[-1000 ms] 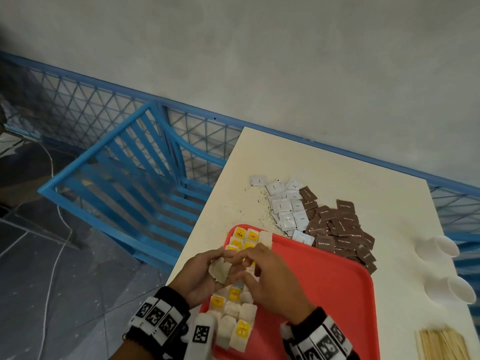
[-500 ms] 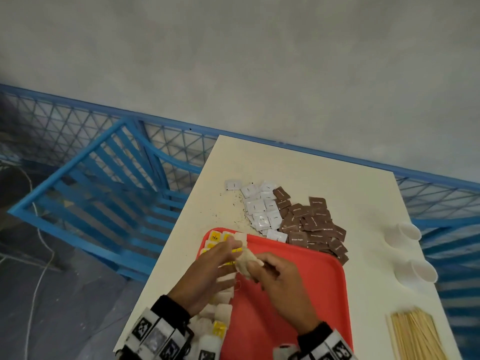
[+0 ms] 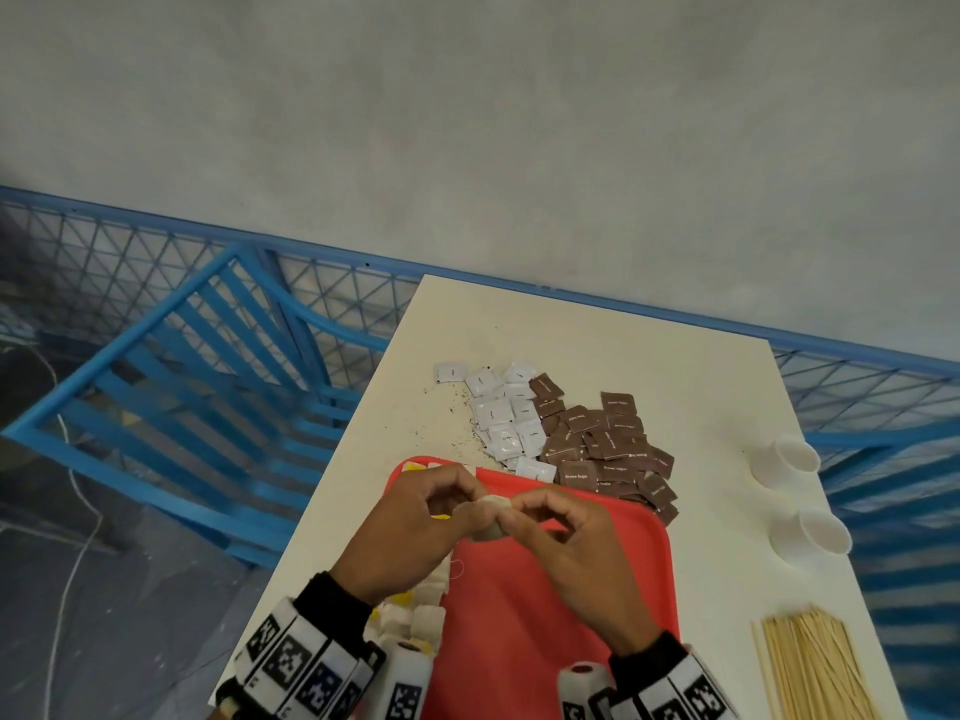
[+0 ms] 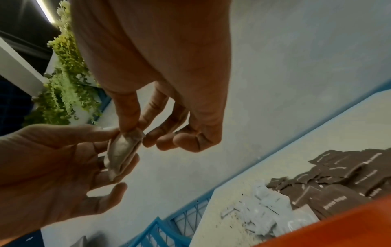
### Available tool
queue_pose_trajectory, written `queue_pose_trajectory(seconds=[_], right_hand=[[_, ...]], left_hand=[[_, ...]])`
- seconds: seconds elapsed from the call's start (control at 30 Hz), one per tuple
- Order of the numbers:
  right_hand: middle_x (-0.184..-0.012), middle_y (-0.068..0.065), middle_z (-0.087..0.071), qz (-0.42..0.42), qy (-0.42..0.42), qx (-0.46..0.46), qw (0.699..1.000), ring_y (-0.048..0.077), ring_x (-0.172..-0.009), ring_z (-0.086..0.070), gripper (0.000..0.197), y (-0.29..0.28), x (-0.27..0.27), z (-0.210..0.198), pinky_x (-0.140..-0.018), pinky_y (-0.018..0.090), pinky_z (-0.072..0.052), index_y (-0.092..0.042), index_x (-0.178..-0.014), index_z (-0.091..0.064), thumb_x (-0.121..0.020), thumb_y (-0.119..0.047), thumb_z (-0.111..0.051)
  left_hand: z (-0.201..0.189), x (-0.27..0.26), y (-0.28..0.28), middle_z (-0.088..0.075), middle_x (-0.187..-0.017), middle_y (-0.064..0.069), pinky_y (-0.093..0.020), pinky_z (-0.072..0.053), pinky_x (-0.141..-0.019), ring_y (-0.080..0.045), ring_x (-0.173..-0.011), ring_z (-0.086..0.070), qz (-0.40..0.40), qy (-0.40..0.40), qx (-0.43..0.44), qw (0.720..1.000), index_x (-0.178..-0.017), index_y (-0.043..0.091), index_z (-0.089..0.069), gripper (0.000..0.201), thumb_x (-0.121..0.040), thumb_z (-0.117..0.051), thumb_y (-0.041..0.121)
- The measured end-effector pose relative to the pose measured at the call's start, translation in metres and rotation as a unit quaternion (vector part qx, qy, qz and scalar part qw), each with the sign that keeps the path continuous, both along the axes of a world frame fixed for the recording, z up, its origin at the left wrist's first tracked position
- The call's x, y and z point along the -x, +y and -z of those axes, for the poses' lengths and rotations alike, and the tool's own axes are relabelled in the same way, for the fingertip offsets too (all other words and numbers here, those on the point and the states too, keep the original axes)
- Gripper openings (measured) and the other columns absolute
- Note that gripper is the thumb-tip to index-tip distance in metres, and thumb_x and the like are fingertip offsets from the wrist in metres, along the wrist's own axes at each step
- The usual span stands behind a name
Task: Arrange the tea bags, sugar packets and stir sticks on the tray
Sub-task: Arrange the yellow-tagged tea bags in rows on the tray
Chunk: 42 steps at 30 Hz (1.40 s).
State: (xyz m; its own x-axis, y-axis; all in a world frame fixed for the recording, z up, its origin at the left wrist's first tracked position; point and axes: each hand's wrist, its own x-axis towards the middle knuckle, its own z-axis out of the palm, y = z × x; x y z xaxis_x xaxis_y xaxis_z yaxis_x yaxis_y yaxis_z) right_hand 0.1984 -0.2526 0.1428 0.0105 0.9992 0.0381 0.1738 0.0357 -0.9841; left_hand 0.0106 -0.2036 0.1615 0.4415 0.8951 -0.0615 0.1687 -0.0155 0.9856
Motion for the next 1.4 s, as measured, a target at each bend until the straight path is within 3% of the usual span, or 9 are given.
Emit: queue_pose_trajectory(seconds=[0.1, 0.17, 0.3, 0.5, 0.6, 0.77, 0.87, 1.07, 1.4], right_hand=[[-0.080, 0.002, -0.072, -0.011, -0.008, -0.001, 1.000, 0.011, -0.068, -0.058, 0.004, 0.005, -0.003, -0.009, -0.059, 0.042, -0.043, -0.018, -0.086, -0.075, -0.088, -0.021, -0.074], [-0.073, -0.002, -0.069, -0.036, -0.045, -0.007, 0.998, 0.004, -0.063, -0.051, 0.007, 0.009, -0.005, -0.016, -0.057, 0.026, -0.039, -0.018, -0.084, -0.074, -0.088, -0.023, -0.074], [-0.069, -0.012, -0.062, -0.048, -0.099, -0.019, 0.994, 0.000, -0.064, -0.050, 0.007, 0.015, -0.007, -0.024, -0.059, 0.012, -0.037, -0.020, -0.086, -0.073, -0.088, -0.026, -0.074], [-0.073, 0.004, -0.066, -0.033, -0.090, -0.021, 0.995, 0.013, -0.064, -0.055, 0.002, 0.016, -0.004, -0.030, -0.059, 0.018, -0.040, -0.021, -0.087, -0.074, -0.088, -0.022, -0.074], [-0.074, 0.001, -0.065, -0.056, -0.121, -0.025, 0.991, 0.007, -0.064, -0.054, 0.004, 0.020, -0.002, -0.033, -0.059, 0.021, -0.042, -0.024, -0.087, -0.071, -0.087, -0.020, -0.073], [-0.088, -0.008, -0.068, -0.046, -0.059, -0.033, 0.997, 0.013, -0.080, -0.063, 0.005, 0.018, 0.000, -0.037, -0.069, 0.039, -0.050, -0.026, -0.086, -0.072, -0.085, -0.029, -0.076], [-0.103, -0.008, -0.068, -0.030, -0.070, -0.070, 0.995, 0.018, -0.089, -0.066, 0.019, 0.017, 0.002, -0.042, -0.077, 0.040, -0.055, -0.031, -0.093, -0.072, -0.082, -0.046, -0.070], [-0.108, -0.009, -0.065, -0.022, -0.060, -0.075, 0.995, 0.019, -0.095, -0.066, 0.030, 0.019, 0.011, -0.044, -0.079, 0.043, -0.056, -0.030, -0.093, -0.073, -0.079, -0.056, -0.070], [-0.106, -0.007, -0.066, -0.008, -0.050, -0.066, 0.996, 0.019, -0.093, -0.066, 0.033, 0.022, 0.025, -0.038, -0.077, 0.042, -0.057, -0.029, -0.096, -0.071, -0.077, -0.055, -0.074]], left_hand=[[-0.003, 0.001, 0.001, -0.073, -0.088, -0.009, -0.036, -0.058, -0.079, -0.020, -0.080, -0.070, 0.015, -0.011, 0.008, 1.000, -0.096, 0.008, -0.067, 0.006, -0.092, -0.069, 0.012], [-0.005, 0.001, 0.000, -0.074, -0.089, -0.010, -0.039, -0.058, -0.081, -0.025, -0.082, -0.072, 0.027, -0.029, 0.019, 0.999, -0.101, 0.006, -0.066, 0.014, -0.091, -0.071, 0.014], [-0.008, -0.001, -0.001, -0.075, -0.087, -0.015, -0.041, -0.058, -0.079, -0.031, -0.081, -0.073, -0.016, -0.066, 0.024, 0.997, -0.094, 0.004, -0.071, 0.019, -0.089, -0.072, 0.022], [-0.008, 0.001, -0.002, -0.072, -0.097, -0.019, -0.043, -0.056, -0.082, -0.029, -0.089, -0.070, -0.056, -0.137, 0.113, 0.983, -0.091, 0.004, -0.069, 0.020, -0.085, -0.071, 0.022], [-0.010, 0.000, -0.005, -0.075, -0.090, -0.010, -0.036, -0.056, -0.078, -0.022, -0.086, -0.071, -0.041, -0.111, 0.074, 0.990, -0.091, 0.004, -0.070, 0.018, -0.087, -0.069, 0.022], [-0.009, 0.006, -0.001, -0.071, -0.096, -0.026, -0.041, -0.056, -0.083, -0.031, -0.086, -0.069, -0.095, -0.172, 0.116, 0.974, -0.092, -0.003, -0.066, 0.018, -0.088, -0.069, 0.015], [-0.011, 0.010, -0.001, -0.068, -0.100, -0.027, -0.040, -0.055, -0.085, -0.031, -0.090, -0.067, -0.098, -0.189, 0.123, 0.969, -0.092, -0.002, -0.066, 0.021, -0.086, -0.075, 0.017], [-0.016, 0.008, -0.001, -0.069, -0.083, -0.023, -0.036, -0.058, -0.077, -0.031, -0.076, -0.065, -0.095, -0.206, 0.089, 0.970, -0.089, -0.007, -0.064, 0.016, -0.090, -0.064, 0.009], [-0.016, 0.009, 0.000, -0.068, -0.079, -0.017, -0.034, -0.057, -0.073, -0.027, -0.073, -0.064, -0.119, -0.201, 0.075, 0.969, -0.087, -0.004, -0.065, 0.013, -0.089, -0.065, 0.009]])
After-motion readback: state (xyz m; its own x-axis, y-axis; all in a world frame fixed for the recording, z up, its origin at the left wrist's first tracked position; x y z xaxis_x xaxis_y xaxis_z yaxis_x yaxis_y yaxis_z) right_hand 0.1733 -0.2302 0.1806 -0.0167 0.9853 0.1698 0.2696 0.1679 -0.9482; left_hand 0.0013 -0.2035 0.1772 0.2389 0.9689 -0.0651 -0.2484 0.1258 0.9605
